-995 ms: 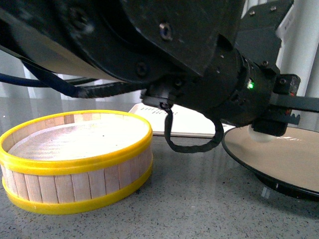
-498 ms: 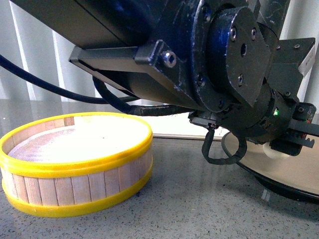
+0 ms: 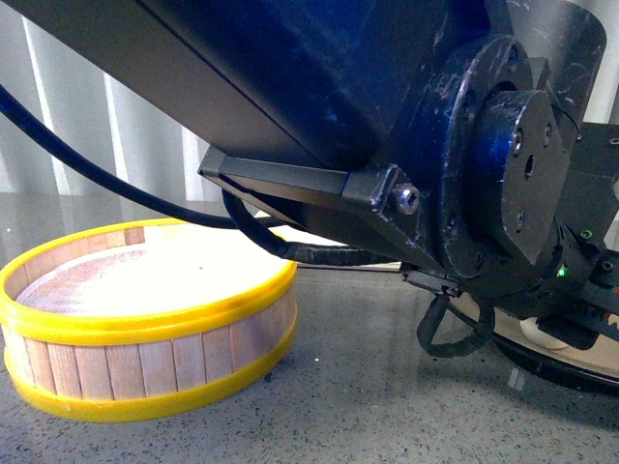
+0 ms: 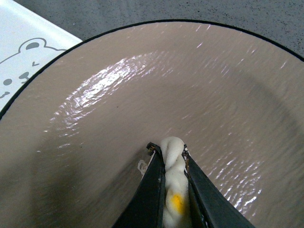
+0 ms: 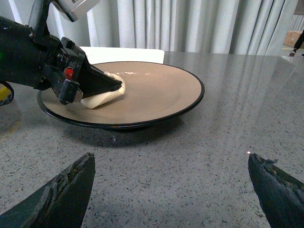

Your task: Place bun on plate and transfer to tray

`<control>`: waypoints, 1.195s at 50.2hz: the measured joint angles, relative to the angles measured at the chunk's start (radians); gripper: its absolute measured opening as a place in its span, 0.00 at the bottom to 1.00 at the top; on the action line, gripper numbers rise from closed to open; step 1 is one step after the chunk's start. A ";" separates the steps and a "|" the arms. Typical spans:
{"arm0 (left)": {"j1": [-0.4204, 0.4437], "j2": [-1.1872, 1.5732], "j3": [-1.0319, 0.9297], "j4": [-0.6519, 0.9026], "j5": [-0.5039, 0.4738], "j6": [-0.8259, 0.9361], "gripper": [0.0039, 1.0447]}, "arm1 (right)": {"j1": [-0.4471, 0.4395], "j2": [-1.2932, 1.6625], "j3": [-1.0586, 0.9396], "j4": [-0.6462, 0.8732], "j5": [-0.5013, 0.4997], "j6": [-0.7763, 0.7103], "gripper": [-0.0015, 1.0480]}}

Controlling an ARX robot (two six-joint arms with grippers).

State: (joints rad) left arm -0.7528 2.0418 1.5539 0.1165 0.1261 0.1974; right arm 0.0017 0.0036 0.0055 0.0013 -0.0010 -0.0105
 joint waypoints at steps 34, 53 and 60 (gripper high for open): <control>-0.012 -0.014 -0.003 0.020 -0.003 -0.046 0.92 | 0.000 0.000 0.000 0.000 0.000 0.000 0.92; -0.009 -0.048 -0.006 0.021 -0.004 -0.083 0.94 | 0.000 0.000 0.000 0.000 0.000 0.000 0.92; 0.045 -0.055 0.026 0.021 -0.029 -0.132 0.94 | 0.000 0.000 0.000 0.000 0.000 0.000 0.92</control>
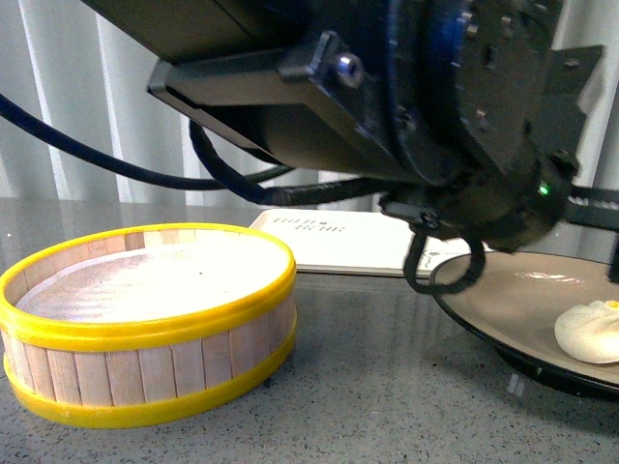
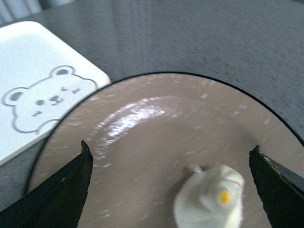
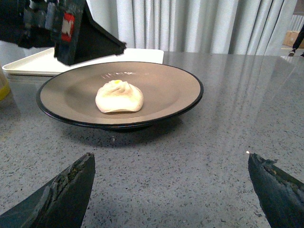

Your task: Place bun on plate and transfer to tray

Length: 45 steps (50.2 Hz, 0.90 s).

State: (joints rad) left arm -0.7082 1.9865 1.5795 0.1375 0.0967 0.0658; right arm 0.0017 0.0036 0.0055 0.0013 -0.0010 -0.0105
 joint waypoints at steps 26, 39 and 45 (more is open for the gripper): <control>0.189 -0.067 0.030 -0.002 -0.183 -0.110 0.90 | 0.000 0.000 0.000 0.000 0.000 0.000 0.92; 0.297 -0.377 -0.534 0.489 -0.492 -0.077 0.50 | 0.000 0.000 0.000 0.000 0.003 0.000 0.92; 0.394 -0.545 -0.851 0.602 -0.426 -0.075 0.22 | 0.000 0.000 0.000 0.000 0.000 0.000 0.92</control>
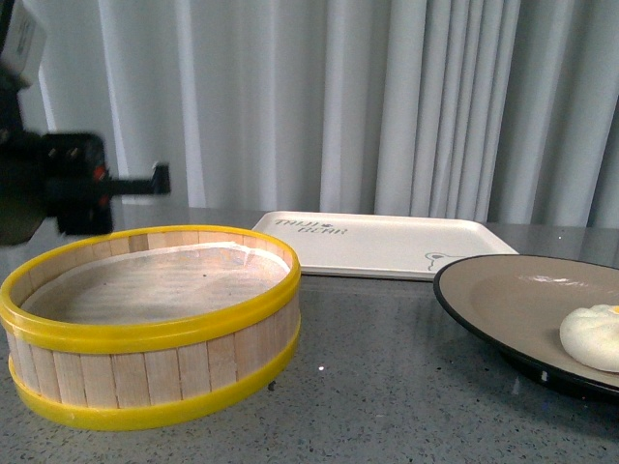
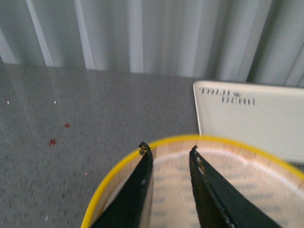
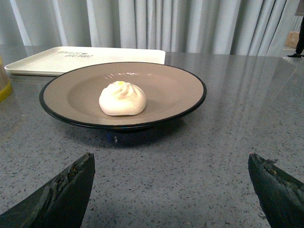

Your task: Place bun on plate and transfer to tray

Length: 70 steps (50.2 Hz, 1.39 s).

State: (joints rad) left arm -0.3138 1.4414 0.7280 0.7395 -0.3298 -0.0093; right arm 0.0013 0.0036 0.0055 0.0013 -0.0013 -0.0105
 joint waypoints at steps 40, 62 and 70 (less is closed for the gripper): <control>0.292 -0.623 -0.637 -0.023 0.323 0.005 0.04 | 0.000 0.000 0.000 0.000 0.000 0.000 0.92; 0.312 -0.914 -0.702 -0.217 0.329 0.005 0.04 | 0.000 0.000 0.000 0.000 0.000 0.000 0.92; 0.312 -1.015 -0.702 -0.314 0.329 0.005 0.04 | 0.000 0.000 0.000 0.000 0.000 0.000 0.92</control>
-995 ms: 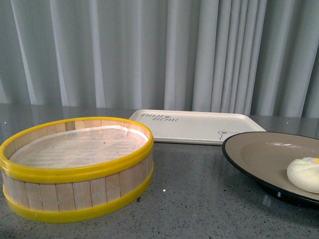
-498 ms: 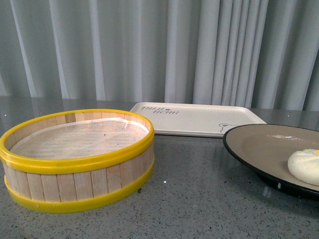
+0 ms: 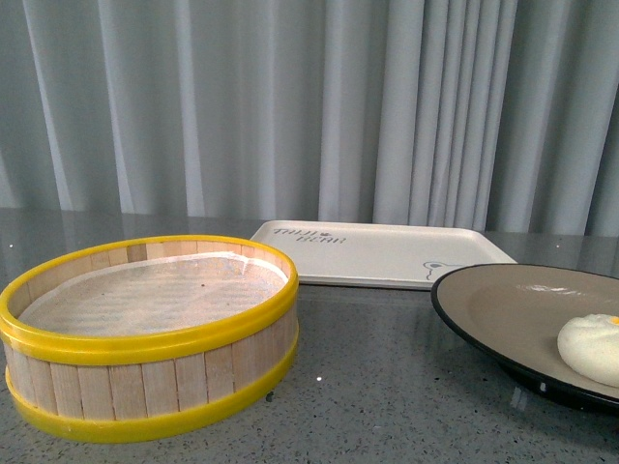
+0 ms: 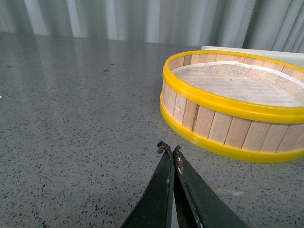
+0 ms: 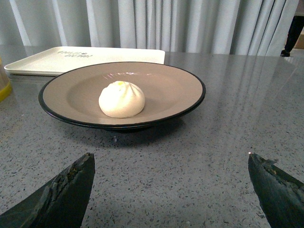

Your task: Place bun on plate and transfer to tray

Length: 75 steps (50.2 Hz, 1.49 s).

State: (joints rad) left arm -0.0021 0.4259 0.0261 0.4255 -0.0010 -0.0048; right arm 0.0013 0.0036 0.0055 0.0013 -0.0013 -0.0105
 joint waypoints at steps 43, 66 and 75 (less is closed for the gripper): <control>0.000 -0.390 0.000 -0.416 0.001 0.000 0.04 | 0.000 0.000 0.000 0.000 0.000 0.000 0.92; 0.000 -0.422 0.000 -0.425 0.001 0.000 0.32 | 0.000 0.000 0.000 0.000 0.000 0.000 0.92; 0.000 -0.422 0.000 -0.425 0.001 0.000 0.61 | 0.000 0.000 0.000 0.000 0.000 0.000 0.92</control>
State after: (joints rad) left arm -0.0021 0.0040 0.0261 0.0006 -0.0002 -0.0048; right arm 0.0013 0.0036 0.0055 0.0013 -0.0013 -0.0105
